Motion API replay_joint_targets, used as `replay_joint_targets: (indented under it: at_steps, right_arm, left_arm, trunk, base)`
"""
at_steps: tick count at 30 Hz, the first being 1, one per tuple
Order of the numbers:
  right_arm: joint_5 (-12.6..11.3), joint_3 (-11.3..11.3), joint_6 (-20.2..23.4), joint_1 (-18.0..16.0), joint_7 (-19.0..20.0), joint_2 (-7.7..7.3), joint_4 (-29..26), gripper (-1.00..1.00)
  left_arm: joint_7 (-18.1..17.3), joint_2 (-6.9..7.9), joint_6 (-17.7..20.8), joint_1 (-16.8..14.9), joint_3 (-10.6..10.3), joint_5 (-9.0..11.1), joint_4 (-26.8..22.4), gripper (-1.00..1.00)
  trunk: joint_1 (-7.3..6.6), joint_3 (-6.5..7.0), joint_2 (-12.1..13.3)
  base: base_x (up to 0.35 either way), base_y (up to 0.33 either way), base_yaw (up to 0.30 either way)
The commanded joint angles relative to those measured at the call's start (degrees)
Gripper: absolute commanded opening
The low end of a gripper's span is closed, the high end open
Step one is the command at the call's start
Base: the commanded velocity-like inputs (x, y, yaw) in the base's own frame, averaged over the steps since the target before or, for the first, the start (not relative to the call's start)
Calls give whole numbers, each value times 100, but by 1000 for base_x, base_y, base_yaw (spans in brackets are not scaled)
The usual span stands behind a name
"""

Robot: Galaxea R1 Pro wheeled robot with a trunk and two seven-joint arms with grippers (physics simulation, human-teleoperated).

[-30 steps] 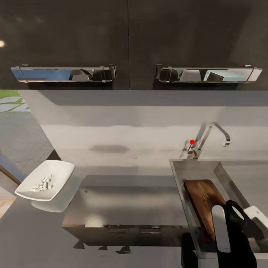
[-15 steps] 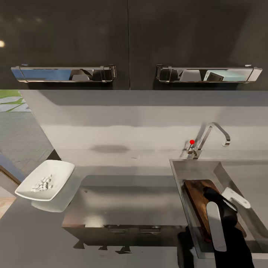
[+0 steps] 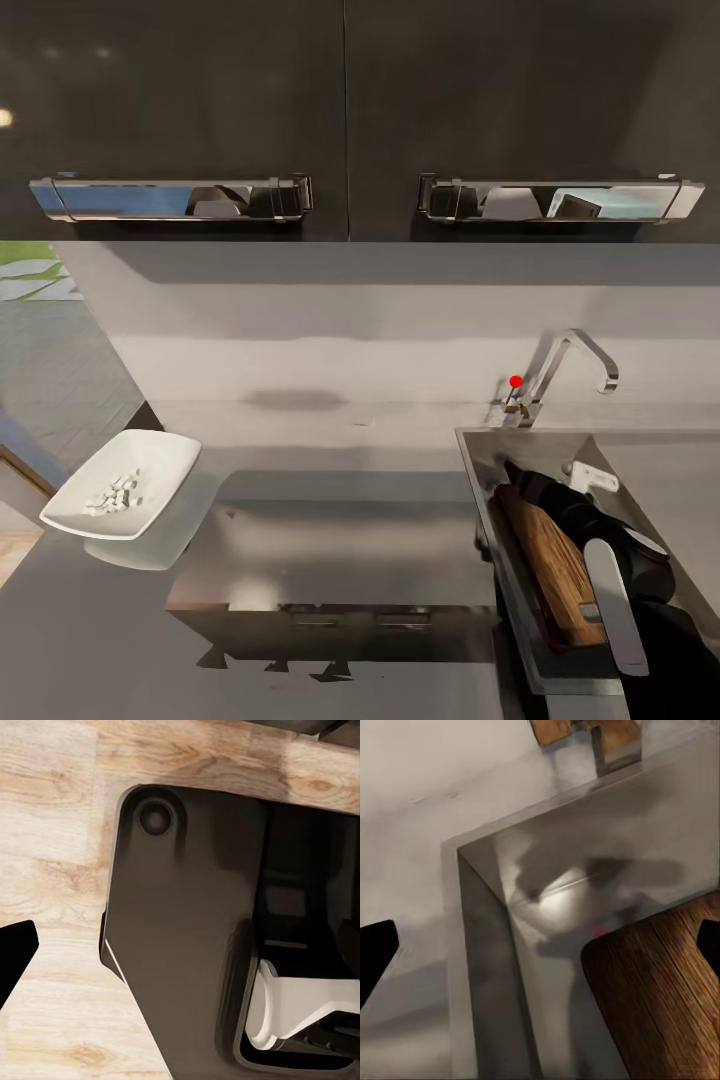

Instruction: In the kitchen, take the Vidalia onion out of the sink, dice it on the chopping board with the paring knife, put the diced onion into the bowl on the countertop, then place both the paring knife and the chopping board into the sink.

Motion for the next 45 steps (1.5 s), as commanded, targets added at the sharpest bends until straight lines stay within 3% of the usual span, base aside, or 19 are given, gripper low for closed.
replay_joint_targets:
  at_steps: [1, 12, 16, 21, 45]
  right_arm:
    - [-46, 5, 12, -4, 10, -6, -8, 100]
    - [-13, 18, -14, -3, 111, -12, -8, 100]
    - [126, 18, -17, -4, 111, -6, -8, 100]
    - [262, 26, -38, -4, 116, 3, -8, 100]
    - [273, 35, -54, -3, 114, 5, -8, 100]
  left_arm:
    - [-60, -4, 8, 2, 32, 58, -10, 100]
    - [-60, -4, 8, 2, 30, 58, -14, 100]
    - [-59, -4, 8, 2, 31, 58, -15, 100]
    - [-60, -4, 8, 2, 31, 58, -15, 100]
    - [-61, -4, 8, 2, 31, 58, -15, 100]
  trunk:
    - [3, -9, -10]
    - [3, -9, -10]
    - [3, -9, -10]
    - [3, -9, -10]
    - [3, -9, -10]
  base:
    - [0, 0, 0]
    - [-56, 0, 0]
    - [-232, 0, 0]
    - [-274, 0, 0]
    - [-335, 0, 0]
